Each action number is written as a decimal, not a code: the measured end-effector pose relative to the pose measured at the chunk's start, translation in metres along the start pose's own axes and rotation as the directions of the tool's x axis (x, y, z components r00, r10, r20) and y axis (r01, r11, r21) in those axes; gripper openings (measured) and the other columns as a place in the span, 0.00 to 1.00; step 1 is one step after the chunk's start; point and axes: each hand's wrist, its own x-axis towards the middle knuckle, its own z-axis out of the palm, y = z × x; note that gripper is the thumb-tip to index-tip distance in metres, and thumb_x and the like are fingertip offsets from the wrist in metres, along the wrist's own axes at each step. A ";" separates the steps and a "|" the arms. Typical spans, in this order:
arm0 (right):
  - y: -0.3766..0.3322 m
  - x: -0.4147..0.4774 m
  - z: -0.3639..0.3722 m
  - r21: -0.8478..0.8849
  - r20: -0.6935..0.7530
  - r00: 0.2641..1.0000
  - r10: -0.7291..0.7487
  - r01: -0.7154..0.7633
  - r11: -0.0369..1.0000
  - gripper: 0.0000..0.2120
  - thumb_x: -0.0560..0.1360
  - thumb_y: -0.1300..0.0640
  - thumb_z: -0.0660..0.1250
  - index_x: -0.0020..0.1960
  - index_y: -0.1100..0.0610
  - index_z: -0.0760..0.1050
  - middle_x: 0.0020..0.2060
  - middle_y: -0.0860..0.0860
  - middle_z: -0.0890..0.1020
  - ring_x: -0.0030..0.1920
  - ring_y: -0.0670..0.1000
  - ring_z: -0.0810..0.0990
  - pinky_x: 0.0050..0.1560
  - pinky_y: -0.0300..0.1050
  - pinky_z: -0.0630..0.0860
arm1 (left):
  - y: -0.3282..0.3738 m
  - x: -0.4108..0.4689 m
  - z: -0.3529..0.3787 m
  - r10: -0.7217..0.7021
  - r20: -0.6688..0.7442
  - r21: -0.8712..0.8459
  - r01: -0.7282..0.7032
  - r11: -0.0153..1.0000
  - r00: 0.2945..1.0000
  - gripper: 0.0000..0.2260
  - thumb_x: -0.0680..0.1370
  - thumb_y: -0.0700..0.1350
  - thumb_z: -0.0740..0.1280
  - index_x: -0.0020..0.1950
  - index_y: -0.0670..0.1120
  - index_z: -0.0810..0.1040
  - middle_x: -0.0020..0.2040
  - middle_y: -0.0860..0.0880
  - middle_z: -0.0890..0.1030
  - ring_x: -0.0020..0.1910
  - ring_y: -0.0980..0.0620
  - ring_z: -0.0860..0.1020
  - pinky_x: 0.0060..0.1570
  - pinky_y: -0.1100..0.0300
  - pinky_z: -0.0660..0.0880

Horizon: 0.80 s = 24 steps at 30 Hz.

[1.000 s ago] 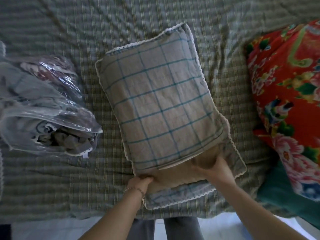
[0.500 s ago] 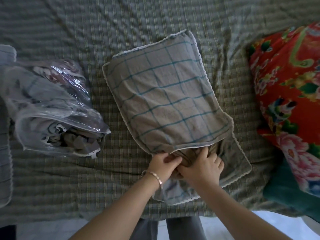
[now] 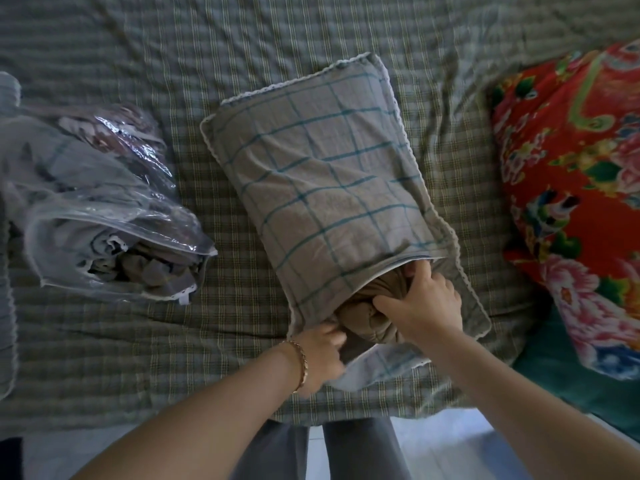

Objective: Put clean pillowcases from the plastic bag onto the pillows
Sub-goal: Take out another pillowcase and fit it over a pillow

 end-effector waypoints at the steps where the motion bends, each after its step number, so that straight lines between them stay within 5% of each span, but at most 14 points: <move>1: -0.001 -0.002 0.000 -0.009 0.012 1.000 0.005 -0.005 1.000 0.34 0.64 0.42 0.69 0.63 0.56 0.62 0.60 0.59 0.73 0.62 0.61 0.68 0.64 0.53 0.63 | 0.004 -0.008 -0.007 0.045 0.006 -0.051 -0.045 0.998 0.999 0.08 0.72 0.39 0.64 0.50 0.41 0.76 0.49 0.43 0.77 0.58 0.44 0.66 0.54 0.52 0.64; 3: -0.005 -0.005 0.002 -0.013 0.018 1.000 0.000 0.000 1.000 0.32 0.64 0.43 0.68 0.60 0.56 0.63 0.59 0.59 0.73 0.61 0.60 0.68 0.64 0.53 0.63 | 0.010 -0.019 -0.011 0.030 -0.092 -0.301 -0.056 0.952 0.995 0.04 0.73 0.43 0.65 0.44 0.44 0.72 0.48 0.45 0.75 0.51 0.46 0.70 0.45 0.56 0.65; 5: -0.011 -0.011 0.006 -0.027 0.015 1.000 -0.013 0.013 1.000 0.30 0.64 0.43 0.68 0.59 0.56 0.64 0.60 0.59 0.72 0.61 0.60 0.67 0.63 0.53 0.62 | 0.020 -0.030 -0.018 0.001 -0.192 -0.489 -0.097 0.867 0.981 0.08 0.73 0.48 0.66 0.48 0.44 0.74 0.53 0.48 0.73 0.48 0.46 0.73 0.43 0.57 0.67; 8: -0.012 -0.015 0.018 -0.064 0.044 0.999 -0.032 0.035 0.997 0.30 0.65 0.42 0.68 0.61 0.55 0.64 0.61 0.59 0.69 0.63 0.60 0.65 0.65 0.53 0.59 | 0.031 -0.042 -0.019 0.125 -0.298 -0.411 -0.245 0.878 0.947 0.15 0.73 0.51 0.61 0.55 0.44 0.76 0.55 0.48 0.75 0.48 0.44 0.75 0.47 0.54 0.71; 12: -0.001 -0.006 0.041 -0.173 0.121 0.991 -0.049 0.070 0.983 0.32 0.65 0.43 0.68 0.64 0.54 0.63 0.62 0.59 0.67 0.64 0.61 0.64 0.67 0.54 0.57 | 0.025 -0.057 0.003 0.051 -0.357 -0.434 -0.214 0.875 0.933 0.17 0.69 0.50 0.57 0.51 0.46 0.79 0.44 0.48 0.81 0.42 0.46 0.79 0.46 0.57 0.77; 16: 0.000 -0.025 0.079 -0.314 -0.031 0.981 -0.191 0.172 0.934 0.29 0.56 0.54 0.77 0.52 0.58 0.68 0.56 0.68 0.69 0.62 0.66 0.63 0.64 0.68 0.62 | 0.037 -0.058 0.017 -0.012 -0.460 -0.395 -0.192 0.898 0.888 0.12 0.67 0.50 0.56 0.42 0.54 0.78 0.35 0.58 0.78 0.35 0.58 0.74 0.42 0.69 0.72; 18: 0.014 -0.032 0.088 -0.379 -0.159 0.895 -0.416 0.334 0.863 0.23 0.58 0.58 0.74 0.47 0.57 0.66 0.53 0.69 0.68 0.58 0.67 0.65 0.61 0.69 0.64 | 0.043 -0.058 0.023 -0.012 -0.500 -0.395 -0.216 0.893 0.866 0.09 0.67 0.48 0.58 0.41 0.54 0.77 0.34 0.59 0.76 0.35 0.59 0.72 0.44 0.69 0.67; 20: 0.036 -0.029 0.090 -0.410 -0.278 0.690 -0.668 0.544 0.733 0.13 0.66 0.59 0.63 0.50 0.56 0.68 0.54 0.62 0.68 0.56 0.63 0.68 0.62 0.65 0.66 | 0.043 -0.060 0.029 -0.023 -0.517 -0.403 -0.219 0.889 0.856 0.10 0.67 0.46 0.59 0.42 0.54 0.78 0.35 0.58 0.76 0.35 0.58 0.71 0.46 0.70 0.63; 22: 0.039 -0.021 0.083 -0.440 -0.148 0.534 -0.833 0.718 0.539 0.13 0.67 0.60 0.57 0.50 0.54 0.74 0.49 0.55 0.74 0.49 0.57 0.75 0.52 0.53 0.72 | 0.042 -0.061 0.034 -0.054 -0.567 -0.392 -0.212 0.895 0.822 0.12 0.67 0.45 0.59 0.42 0.53 0.80 0.35 0.58 0.78 0.36 0.58 0.73 0.47 0.69 0.64; 24: 0.027 -0.011 0.080 -0.417 0.098 0.505 -0.857 0.803 0.425 0.17 0.66 0.58 0.54 0.46 0.51 0.79 0.41 0.51 0.79 0.37 0.52 0.80 0.35 0.44 0.76 | 0.043 -0.063 0.037 -0.077 -0.612 -0.408 -0.230 0.884 0.787 0.13 0.67 0.43 0.58 0.40 0.51 0.82 0.34 0.56 0.80 0.35 0.57 0.73 0.46 0.68 0.66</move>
